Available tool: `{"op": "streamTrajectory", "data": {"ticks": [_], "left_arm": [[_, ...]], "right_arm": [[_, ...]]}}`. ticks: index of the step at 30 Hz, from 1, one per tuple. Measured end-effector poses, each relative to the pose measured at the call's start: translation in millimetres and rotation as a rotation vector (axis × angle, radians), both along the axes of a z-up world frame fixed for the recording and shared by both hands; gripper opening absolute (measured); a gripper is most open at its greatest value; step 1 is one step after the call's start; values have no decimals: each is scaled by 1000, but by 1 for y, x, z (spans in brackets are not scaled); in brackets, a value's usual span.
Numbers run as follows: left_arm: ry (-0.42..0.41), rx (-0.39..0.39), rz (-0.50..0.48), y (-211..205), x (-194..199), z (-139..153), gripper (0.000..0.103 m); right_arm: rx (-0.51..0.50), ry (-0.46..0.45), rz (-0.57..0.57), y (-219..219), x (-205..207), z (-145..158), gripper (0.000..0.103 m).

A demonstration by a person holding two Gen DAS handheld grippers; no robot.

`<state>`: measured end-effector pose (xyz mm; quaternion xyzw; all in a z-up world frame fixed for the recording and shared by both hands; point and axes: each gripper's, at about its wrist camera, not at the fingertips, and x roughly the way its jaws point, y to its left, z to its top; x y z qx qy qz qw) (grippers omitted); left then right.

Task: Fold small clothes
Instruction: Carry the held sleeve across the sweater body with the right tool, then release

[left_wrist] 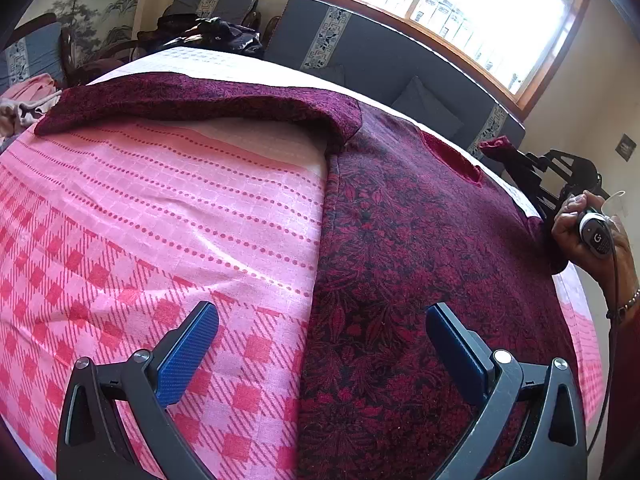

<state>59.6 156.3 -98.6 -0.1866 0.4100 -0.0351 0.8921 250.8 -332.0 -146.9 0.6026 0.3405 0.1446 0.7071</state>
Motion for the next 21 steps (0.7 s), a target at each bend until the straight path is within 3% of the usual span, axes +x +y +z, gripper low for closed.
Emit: {"op": "streamTrajectory", "data": {"ticks": [9, 15, 21], "left_arm": [[-2, -24, 26, 8, -6, -3, 103], [-18, -19, 4, 2, -10, -5, 103], [-16, -50, 0, 6, -7, -4, 103]], "right_arm": [[111, 109, 182, 114, 1, -55, 10], [108, 117, 206, 135, 3, -60, 10], [98, 209, 323, 161, 7, -72, 15]]}}
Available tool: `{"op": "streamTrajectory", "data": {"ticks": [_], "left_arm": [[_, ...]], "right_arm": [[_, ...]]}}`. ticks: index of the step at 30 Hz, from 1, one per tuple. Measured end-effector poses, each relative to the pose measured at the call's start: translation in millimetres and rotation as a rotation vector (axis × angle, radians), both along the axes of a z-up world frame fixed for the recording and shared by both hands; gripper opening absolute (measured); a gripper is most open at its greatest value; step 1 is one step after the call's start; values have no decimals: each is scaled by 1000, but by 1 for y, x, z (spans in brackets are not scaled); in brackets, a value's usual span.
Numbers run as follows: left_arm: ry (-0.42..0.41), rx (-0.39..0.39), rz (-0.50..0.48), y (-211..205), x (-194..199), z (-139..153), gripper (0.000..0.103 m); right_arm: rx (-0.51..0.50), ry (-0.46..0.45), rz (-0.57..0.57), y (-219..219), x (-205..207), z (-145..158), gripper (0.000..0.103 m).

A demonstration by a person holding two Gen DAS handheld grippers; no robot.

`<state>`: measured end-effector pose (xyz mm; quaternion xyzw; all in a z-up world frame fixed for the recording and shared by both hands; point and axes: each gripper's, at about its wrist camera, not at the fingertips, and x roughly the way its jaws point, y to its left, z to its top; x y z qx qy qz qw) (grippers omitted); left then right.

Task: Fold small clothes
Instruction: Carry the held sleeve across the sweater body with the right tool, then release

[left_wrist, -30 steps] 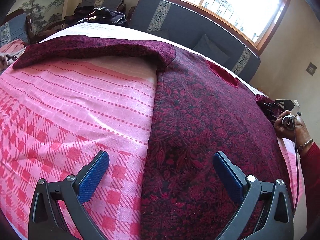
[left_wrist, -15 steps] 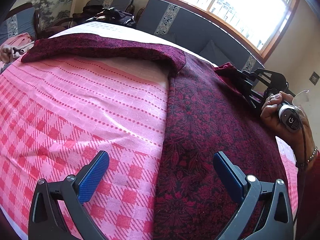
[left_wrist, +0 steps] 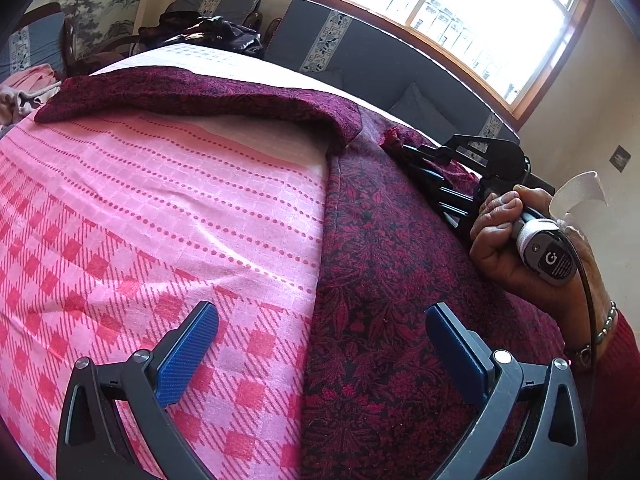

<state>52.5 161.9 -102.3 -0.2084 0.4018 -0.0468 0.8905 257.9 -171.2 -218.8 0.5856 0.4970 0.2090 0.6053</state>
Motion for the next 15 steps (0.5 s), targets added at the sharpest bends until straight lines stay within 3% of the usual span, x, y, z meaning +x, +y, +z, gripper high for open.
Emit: {"op": "streamTrajectory", "data": {"ticks": [2, 5, 8, 12, 15], "left_arm": [[1, -19, -7, 9, 6, 5, 103], [-35, -57, -23, 28, 17, 23, 103], [-58, -88, -1, 60, 39, 40, 103], [-74, -149, 136, 127, 74, 42, 103], [17, -232, 230, 178, 108, 22, 101]], "right_arm": [[-14, -8, 38, 6, -5, 4, 22], [-37, -52, 76, 5, -13, 20, 48], [-86, -125, 116, 0, -27, 39, 51], [-99, -198, 190, -12, -57, 54, 54], [-64, -209, 200, -23, -82, 49, 55]]}}
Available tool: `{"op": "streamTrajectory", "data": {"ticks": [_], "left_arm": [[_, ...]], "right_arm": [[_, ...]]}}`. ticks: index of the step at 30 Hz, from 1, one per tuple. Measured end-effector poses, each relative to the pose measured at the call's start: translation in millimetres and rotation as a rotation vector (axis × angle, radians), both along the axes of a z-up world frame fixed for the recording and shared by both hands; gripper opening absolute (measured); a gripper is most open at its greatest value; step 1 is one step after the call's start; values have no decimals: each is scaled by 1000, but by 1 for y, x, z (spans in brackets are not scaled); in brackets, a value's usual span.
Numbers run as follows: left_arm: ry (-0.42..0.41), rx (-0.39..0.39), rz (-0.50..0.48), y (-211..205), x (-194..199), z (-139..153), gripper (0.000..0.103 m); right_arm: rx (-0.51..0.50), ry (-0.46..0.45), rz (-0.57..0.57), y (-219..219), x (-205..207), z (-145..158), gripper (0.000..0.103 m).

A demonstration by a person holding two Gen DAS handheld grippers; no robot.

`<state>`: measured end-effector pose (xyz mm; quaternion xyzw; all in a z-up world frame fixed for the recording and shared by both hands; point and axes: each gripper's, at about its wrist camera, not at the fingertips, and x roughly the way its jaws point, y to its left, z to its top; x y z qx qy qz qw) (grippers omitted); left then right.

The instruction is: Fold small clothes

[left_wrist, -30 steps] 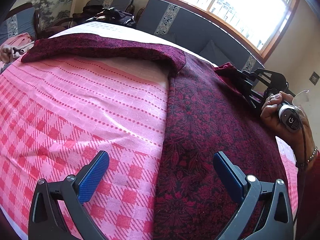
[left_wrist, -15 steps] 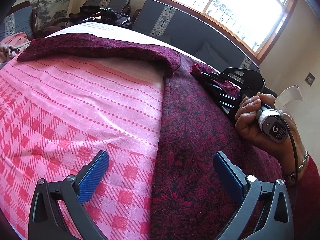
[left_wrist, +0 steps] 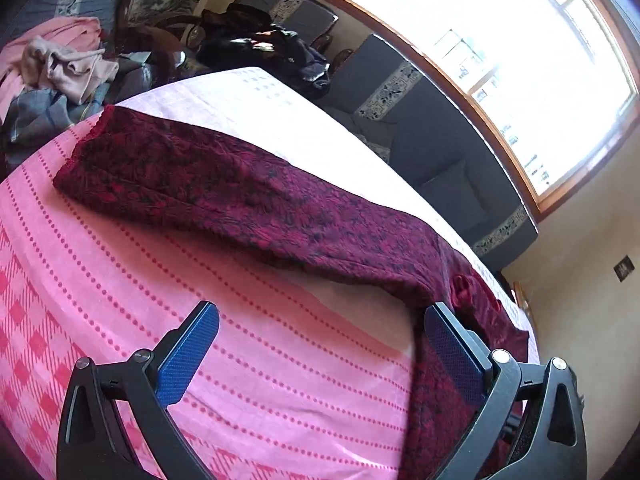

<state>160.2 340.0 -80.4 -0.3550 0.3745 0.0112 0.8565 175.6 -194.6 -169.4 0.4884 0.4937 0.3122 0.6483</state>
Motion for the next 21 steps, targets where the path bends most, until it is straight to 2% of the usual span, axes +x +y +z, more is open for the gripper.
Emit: {"op": "streamTrajectory", "data": {"ticks": [4, 8, 11, 12, 13, 14, 15, 17, 19, 21], "left_arm": [[79, -170, 68, 42, 24, -30, 98], [46, -256, 119, 62, 38, -34, 97], [46, -279, 175, 72, 46, -39, 77], [62, -276, 173, 74, 51, -42, 55], [99, -257, 169, 75, 58, -47, 19], [140, -236, 167, 76, 64, -53, 5], [120, -238, 174, 75, 66, -54, 6], [114, -145, 196, 65, 72, -42, 6], [34, -58, 165, 38, 79, -10, 6], [-62, 34, 84, -4, 89, 29, 6]], "right_arm": [[20, 20, -14, -14, -20, -10, 56], [23, 26, -6, -14, -26, -9, 56], [37, 23, -3, -15, -30, -7, 58], [44, 20, -2, -13, -30, -5, 58], [45, 16, -2, -10, -28, 0, 59], [43, 12, -3, -11, -30, 1, 59], [43, 7, -3, -12, -31, 3, 59], [36, -2, -13, -21, -33, 4, 59], [22, -16, -36, -34, -33, 7, 59], [-16, -44, -65, -49, -31, 14, 59]]}}
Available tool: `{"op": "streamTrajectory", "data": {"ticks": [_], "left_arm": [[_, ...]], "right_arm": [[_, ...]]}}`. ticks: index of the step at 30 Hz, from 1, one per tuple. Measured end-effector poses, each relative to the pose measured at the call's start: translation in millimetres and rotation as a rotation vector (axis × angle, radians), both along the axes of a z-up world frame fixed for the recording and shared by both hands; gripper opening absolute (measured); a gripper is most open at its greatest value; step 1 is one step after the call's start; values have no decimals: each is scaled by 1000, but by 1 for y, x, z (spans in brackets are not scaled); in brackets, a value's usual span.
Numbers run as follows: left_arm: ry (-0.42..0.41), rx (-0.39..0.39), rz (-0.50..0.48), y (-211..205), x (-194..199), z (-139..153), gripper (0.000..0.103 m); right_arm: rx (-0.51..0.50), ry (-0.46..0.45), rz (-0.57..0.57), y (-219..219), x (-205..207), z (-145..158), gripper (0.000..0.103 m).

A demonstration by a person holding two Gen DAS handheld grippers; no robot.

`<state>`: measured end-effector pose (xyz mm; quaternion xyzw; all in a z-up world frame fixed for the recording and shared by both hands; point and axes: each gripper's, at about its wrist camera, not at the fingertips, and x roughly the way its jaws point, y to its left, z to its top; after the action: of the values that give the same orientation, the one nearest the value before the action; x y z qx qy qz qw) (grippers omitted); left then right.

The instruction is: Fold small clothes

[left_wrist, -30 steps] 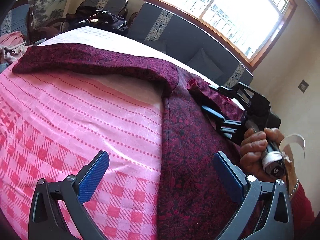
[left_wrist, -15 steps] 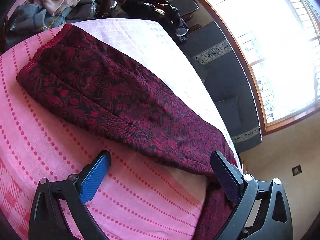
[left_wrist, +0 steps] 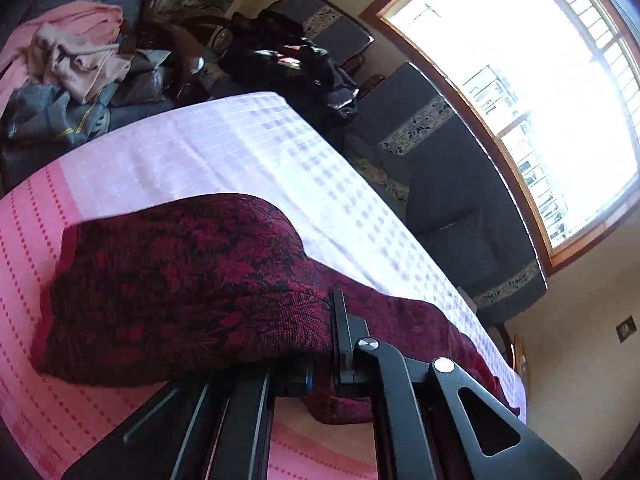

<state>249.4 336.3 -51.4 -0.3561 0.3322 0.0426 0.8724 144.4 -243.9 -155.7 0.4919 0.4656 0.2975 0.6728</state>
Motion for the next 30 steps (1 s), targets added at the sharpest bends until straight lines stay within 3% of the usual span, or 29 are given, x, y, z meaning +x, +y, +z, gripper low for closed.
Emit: {"op": "streamTrajectory", "data": {"ticks": [4, 7, 9, 15, 17, 21, 23, 25, 27, 30], "left_arm": [[-164, 176, -225, -120, 30, 68, 6], [-205, 179, -397, -211, 52, 83, 6], [-212, 187, -492, -268, 63, 77, 6], [-193, 336, -740, -410, 76, 23, 6], [-188, 391, -785, -440, 74, 5, 7], [-197, 528, -782, -468, 64, -15, 13], [-206, 548, -799, -473, 56, -16, 24], [-276, 559, -838, -477, 42, -9, 70], [-404, 597, -878, -485, 17, -1, 87], [-477, 640, -943, -496, 0, 7, 91]], "right_arm": [[-69, -60, -80, -35, 5, 18, 59], [-97, -102, -137, -61, 3, 29, 59], [-108, -118, -170, -77, 0, 33, 59], [-114, -93, -238, -122, -8, 24, 59], [-111, -88, -254, -133, -11, 21, 59], [-107, -91, -280, -155, -15, 18, 59], [-116, -97, -293, -160, -14, 20, 59], [-116, -104, -305, -167, -13, 21, 59], [-108, -108, -322, -173, -11, 20, 59], [-98, -115, -344, -181, -13, 21, 59]]}}
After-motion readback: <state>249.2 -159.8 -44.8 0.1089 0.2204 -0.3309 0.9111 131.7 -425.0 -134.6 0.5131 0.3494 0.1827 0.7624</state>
